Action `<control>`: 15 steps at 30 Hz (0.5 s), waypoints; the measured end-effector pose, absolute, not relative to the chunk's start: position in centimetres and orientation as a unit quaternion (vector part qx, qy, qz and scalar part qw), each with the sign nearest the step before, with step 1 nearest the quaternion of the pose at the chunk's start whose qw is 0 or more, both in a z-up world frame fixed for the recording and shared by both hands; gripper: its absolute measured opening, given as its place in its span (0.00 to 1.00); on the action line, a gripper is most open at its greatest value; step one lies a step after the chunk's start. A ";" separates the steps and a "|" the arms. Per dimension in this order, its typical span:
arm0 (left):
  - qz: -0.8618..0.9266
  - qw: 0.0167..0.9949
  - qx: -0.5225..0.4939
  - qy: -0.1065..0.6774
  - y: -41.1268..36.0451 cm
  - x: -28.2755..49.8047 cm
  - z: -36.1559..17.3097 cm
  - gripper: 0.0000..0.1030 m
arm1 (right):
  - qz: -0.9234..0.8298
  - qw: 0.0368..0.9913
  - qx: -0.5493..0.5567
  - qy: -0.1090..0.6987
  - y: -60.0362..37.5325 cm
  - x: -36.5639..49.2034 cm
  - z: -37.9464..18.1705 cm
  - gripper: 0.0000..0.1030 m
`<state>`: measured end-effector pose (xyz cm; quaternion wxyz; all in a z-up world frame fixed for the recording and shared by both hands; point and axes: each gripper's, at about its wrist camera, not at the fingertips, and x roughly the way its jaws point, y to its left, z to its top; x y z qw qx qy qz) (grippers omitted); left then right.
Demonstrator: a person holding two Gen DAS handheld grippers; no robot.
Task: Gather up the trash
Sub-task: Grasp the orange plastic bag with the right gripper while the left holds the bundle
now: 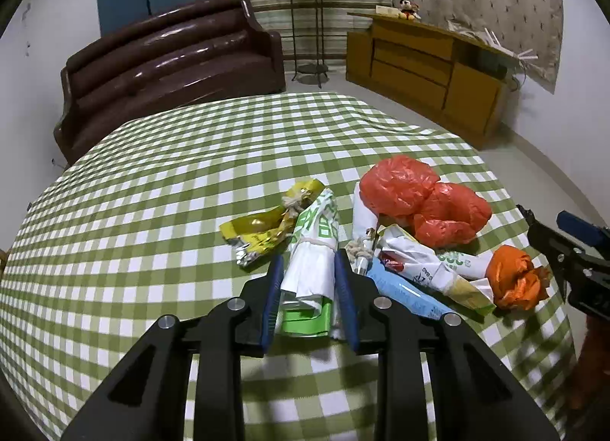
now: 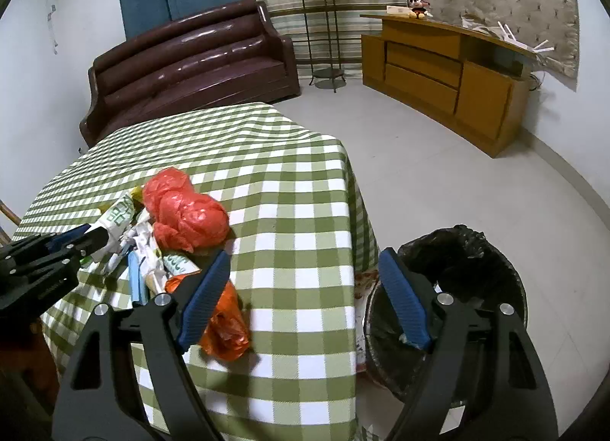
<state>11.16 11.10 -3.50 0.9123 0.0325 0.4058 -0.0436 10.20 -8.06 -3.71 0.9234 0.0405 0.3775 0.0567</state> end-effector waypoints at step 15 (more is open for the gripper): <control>-0.039 0.908 0.001 0.417 13.4 7.8 -3.7 0.34 | 0.072 0.923 0.030 0.377 -6.5 8.4 -3.4 0.70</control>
